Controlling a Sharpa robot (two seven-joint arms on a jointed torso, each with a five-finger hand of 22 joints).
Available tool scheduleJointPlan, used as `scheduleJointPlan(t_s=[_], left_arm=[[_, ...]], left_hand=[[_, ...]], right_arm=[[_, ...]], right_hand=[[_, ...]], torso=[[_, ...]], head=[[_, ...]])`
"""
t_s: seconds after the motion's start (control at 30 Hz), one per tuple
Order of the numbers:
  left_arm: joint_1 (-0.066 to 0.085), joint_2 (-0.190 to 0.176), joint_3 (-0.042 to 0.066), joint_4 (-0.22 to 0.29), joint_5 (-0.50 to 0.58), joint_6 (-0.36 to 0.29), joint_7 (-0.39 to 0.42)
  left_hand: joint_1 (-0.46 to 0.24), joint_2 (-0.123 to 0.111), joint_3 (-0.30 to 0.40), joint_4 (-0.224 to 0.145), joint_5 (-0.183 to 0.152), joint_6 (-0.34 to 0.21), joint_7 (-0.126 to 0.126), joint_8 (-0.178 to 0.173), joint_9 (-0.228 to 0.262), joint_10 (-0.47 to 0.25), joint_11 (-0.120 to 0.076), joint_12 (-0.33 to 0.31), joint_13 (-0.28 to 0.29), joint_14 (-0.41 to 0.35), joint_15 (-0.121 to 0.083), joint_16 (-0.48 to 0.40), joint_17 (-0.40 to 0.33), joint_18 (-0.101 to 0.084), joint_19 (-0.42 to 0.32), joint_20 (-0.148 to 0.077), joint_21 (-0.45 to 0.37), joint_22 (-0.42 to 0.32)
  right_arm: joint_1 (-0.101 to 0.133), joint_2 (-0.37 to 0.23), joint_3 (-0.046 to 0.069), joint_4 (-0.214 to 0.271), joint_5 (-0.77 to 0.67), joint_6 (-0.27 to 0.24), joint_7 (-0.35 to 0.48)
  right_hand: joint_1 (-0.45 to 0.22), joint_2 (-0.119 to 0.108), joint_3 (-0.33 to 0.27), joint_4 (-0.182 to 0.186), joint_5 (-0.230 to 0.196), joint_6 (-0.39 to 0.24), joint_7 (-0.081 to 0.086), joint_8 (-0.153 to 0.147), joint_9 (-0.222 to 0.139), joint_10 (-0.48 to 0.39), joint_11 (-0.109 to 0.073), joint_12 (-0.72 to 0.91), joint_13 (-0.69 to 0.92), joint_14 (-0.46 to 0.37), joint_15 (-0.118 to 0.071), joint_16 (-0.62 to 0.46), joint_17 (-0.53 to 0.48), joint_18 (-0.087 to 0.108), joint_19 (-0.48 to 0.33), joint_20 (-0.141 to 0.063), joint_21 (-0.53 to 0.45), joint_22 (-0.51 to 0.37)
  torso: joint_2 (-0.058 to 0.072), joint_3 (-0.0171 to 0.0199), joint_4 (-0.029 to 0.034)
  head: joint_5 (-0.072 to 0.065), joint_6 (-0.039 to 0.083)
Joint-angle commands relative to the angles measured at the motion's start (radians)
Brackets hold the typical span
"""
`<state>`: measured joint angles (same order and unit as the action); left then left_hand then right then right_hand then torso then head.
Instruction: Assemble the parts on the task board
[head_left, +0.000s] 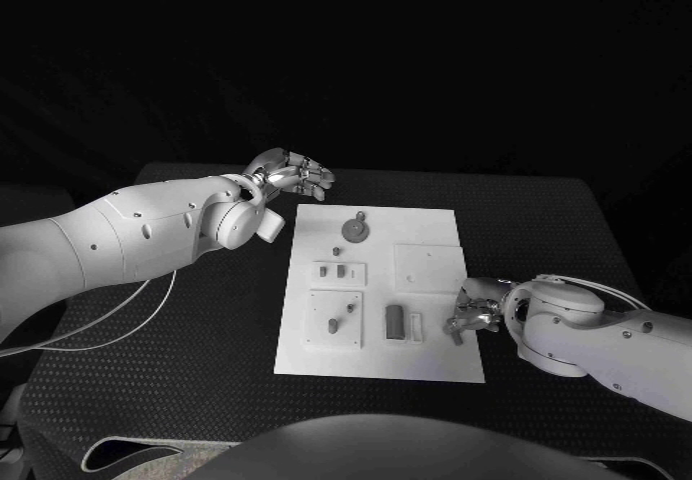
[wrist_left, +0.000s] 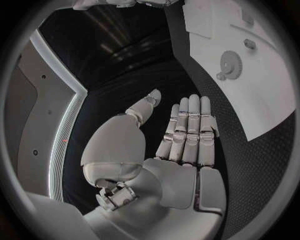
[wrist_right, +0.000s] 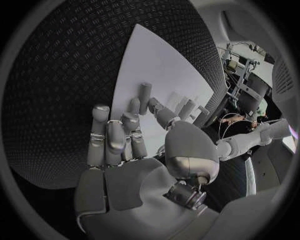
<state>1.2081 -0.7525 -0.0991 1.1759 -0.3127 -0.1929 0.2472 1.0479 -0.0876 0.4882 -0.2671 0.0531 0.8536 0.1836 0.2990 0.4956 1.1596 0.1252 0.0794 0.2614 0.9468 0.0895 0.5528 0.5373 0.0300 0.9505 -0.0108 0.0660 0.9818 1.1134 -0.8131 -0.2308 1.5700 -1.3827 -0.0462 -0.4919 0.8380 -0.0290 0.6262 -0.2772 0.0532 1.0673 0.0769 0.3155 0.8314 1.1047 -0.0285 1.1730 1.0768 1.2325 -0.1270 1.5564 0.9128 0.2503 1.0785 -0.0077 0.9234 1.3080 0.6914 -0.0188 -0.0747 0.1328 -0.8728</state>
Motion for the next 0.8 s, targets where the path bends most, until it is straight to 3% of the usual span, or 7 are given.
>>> scheduleJointPlan(t_s=[0.03,0.3,0.8], left_arm=[[0.001,0.001,0.001,0.002,0.005,0.011,0.008],[0.001,0.001,0.001,0.002,0.007,0.012,0.008],[0.001,0.004,0.001,0.002,0.007,0.013,0.007]], left_hand=[[-0.014,-0.001,-0.001,0.006,0.000,0.003,-0.004,0.005,-0.001,0.005,-0.002,-0.001,-0.001,0.007,0.002,-0.007,0.002,-0.003,-0.002,0.003,0.003,-0.002],[-0.015,-0.001,-0.002,0.007,0.000,0.002,-0.004,0.005,-0.002,0.005,-0.002,-0.001,-0.001,0.007,0.002,-0.008,0.003,-0.003,-0.002,0.003,0.003,-0.002],[-0.017,-0.001,-0.002,0.008,0.000,0.002,-0.004,0.005,-0.002,0.005,-0.002,-0.001,-0.002,0.007,0.002,-0.010,0.005,-0.003,-0.003,0.003,0.003,-0.002]], right_arm=[[-0.015,0.004,-0.011,0.017,0.131,-0.043,0.035],[0.004,-0.001,-0.006,0.037,0.280,-0.121,0.045],[0.005,0.023,-0.004,0.045,0.313,-0.127,0.045]], right_hand=[[-0.001,0.011,-0.003,-0.004,-0.003,0.008,-0.001,-0.026,-0.177,0.003,-0.005,-0.005,-0.002,-0.002,-0.005,-0.007,-0.004,0.011,-0.003,0.003,-0.003,0.015],[-0.021,0.037,-0.005,0.000,-0.003,0.021,-0.006,-0.024,-0.177,0.011,-0.009,-0.008,-0.006,0.004,-0.009,-0.010,-0.004,0.011,0.002,0.002,-0.004,0.014],[-0.034,0.032,-0.007,-0.001,-0.003,0.023,-0.007,-0.026,-0.178,0.011,-0.010,-0.010,-0.007,0.005,-0.011,-0.011,-0.006,0.011,0.003,0.001,-0.006,0.014]], torso=[[0.000,0.0003,-0.0002],[0.000,-0.0003,-0.0006],[0.000,0.0006,-0.0011]], head=[[0.000,0.000],[-0.002,0.000],[-0.003,0.000]])
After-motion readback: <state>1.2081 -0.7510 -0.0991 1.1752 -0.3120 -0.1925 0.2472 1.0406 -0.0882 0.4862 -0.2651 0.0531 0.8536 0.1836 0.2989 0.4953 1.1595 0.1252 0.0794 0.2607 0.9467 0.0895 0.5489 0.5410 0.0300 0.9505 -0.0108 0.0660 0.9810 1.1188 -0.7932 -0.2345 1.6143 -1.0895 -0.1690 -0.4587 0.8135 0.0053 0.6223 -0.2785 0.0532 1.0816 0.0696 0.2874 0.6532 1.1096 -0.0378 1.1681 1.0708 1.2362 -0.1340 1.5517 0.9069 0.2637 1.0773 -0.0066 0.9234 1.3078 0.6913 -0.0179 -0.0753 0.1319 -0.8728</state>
